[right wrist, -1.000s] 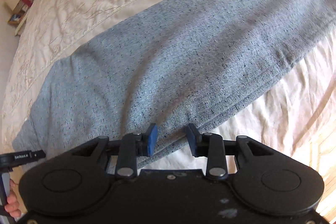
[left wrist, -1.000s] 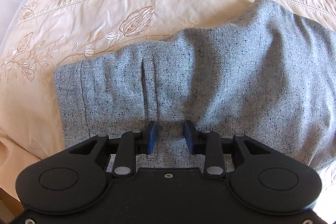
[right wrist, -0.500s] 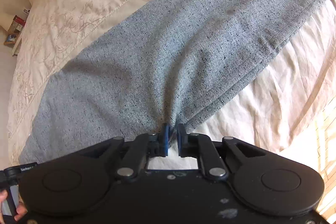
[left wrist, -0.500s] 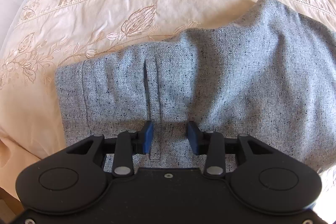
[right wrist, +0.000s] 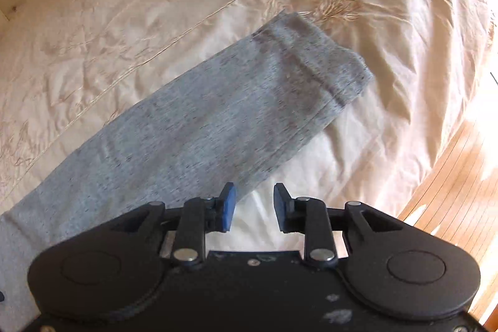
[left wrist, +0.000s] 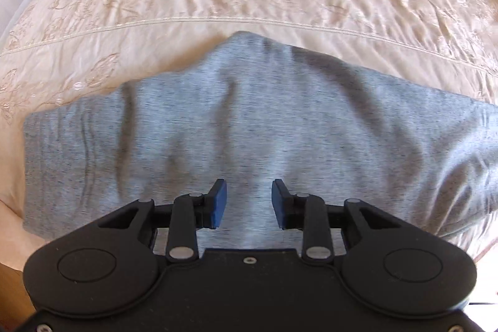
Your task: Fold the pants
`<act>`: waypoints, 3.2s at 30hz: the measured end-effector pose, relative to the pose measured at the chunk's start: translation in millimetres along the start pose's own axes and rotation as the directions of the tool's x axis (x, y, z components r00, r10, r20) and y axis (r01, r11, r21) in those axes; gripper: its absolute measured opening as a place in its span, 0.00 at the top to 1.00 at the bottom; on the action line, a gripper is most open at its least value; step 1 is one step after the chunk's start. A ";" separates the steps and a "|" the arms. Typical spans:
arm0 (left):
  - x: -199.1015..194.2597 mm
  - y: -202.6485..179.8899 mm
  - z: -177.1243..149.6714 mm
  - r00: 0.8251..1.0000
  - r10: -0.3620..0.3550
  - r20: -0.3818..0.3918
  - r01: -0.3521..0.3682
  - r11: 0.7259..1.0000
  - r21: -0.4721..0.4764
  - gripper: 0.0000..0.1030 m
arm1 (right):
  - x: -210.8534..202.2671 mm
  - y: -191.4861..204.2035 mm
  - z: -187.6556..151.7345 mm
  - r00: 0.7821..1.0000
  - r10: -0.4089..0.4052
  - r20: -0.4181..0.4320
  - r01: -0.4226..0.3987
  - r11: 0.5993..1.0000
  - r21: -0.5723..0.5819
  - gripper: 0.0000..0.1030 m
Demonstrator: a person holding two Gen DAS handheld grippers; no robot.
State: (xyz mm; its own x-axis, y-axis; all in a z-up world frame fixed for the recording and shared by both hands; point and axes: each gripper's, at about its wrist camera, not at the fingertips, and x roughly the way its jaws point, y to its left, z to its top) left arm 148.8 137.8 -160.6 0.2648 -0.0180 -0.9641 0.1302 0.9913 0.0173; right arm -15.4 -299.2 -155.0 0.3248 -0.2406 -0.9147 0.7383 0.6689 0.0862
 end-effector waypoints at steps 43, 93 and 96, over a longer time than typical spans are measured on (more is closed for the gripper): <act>8.0 -78.5 -15.1 0.973 0.193 -0.123 -0.217 0.949 -0.227 0.55 | 83.7 -26.3 182.9 0.961 0.275 -0.034 -0.247 0.794 -0.555 0.98; 22.3 -223.0 31.5 0.999 0.004 -0.044 -0.004 1.000 -0.002 0.55 | 81.1 -97.4 154.0 0.879 0.430 -0.207 -0.470 0.856 -0.215 0.89; 31.5 -238.9 46.8 1.000 0.013 -0.025 -0.012 0.999 0.034 0.55 | 64.8 -86.8 158.0 0.881 0.435 -0.186 -0.471 0.845 -0.252 0.90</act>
State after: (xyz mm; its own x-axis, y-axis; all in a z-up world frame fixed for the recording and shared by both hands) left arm 170.8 -105.7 -182.7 0.2427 -0.0023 -0.9701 0.1596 0.9865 0.0376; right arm 35.0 -483.9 -159.4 0.4978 0.2099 -0.8415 0.3225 0.8559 0.4043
